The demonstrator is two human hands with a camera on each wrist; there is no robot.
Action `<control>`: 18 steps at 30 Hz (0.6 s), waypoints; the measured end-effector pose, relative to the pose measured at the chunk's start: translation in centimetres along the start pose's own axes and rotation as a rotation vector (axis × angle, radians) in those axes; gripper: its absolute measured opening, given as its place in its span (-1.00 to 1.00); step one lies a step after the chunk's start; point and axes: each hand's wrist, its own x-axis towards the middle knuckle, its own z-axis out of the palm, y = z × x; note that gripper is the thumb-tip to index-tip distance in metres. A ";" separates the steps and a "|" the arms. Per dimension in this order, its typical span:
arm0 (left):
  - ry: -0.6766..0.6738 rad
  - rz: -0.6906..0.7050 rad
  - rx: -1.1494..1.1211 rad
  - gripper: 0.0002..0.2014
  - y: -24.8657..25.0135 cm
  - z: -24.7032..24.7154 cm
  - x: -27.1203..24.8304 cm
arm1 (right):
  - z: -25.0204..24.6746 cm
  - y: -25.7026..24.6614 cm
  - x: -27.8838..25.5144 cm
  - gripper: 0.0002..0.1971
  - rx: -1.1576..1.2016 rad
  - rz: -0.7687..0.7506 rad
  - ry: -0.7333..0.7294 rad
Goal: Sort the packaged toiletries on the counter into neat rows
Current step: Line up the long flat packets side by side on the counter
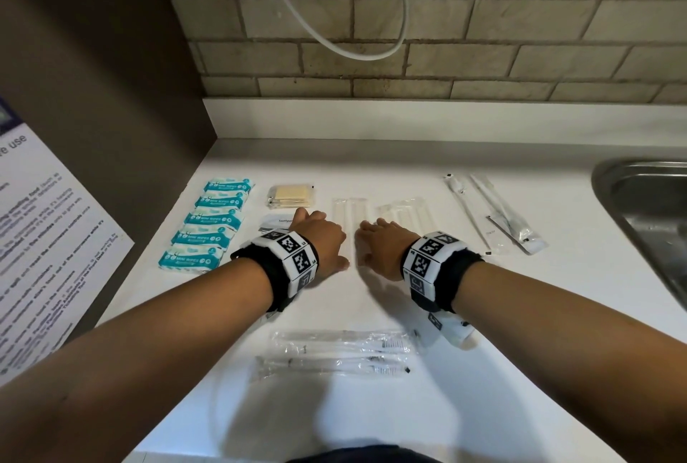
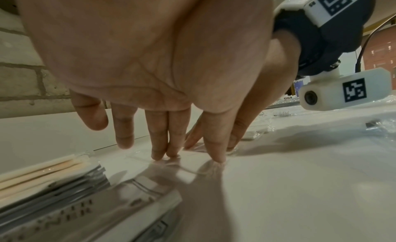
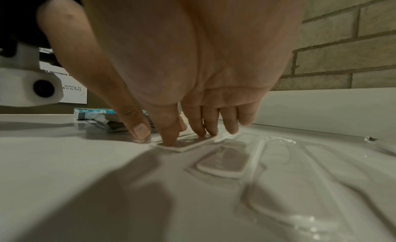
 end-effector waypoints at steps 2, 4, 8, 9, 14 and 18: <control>0.008 -0.007 0.001 -0.65 0.1 -0.2 0.0 | -0.2 0.0 -0.2 -0.53 -0.004 -0.002 0.019; 0.034 -0.016 -0.001 -0.65 0.2 -0.6 -0.1 | -0.6 0.2 -0.5 -0.49 0.005 0.005 0.038; 0.096 -0.002 -0.038 -0.67 1.1 -1.7 -0.1 | -1.5 1.7 -1.3 -0.47 0.043 0.053 0.059; 0.107 0.006 -0.061 -0.67 1.5 -2.0 0.1 | -1.7 2.3 -1.5 -0.48 0.045 0.075 0.059; 0.108 0.073 -0.071 -0.59 4.4 -2.9 1.0 | -1.7 4.7 -2.5 -0.55 0.008 0.151 0.026; 0.070 0.106 -0.051 -0.49 6.3 -2.5 1.6 | -1.1 5.3 -2.9 -0.68 0.007 0.111 -0.008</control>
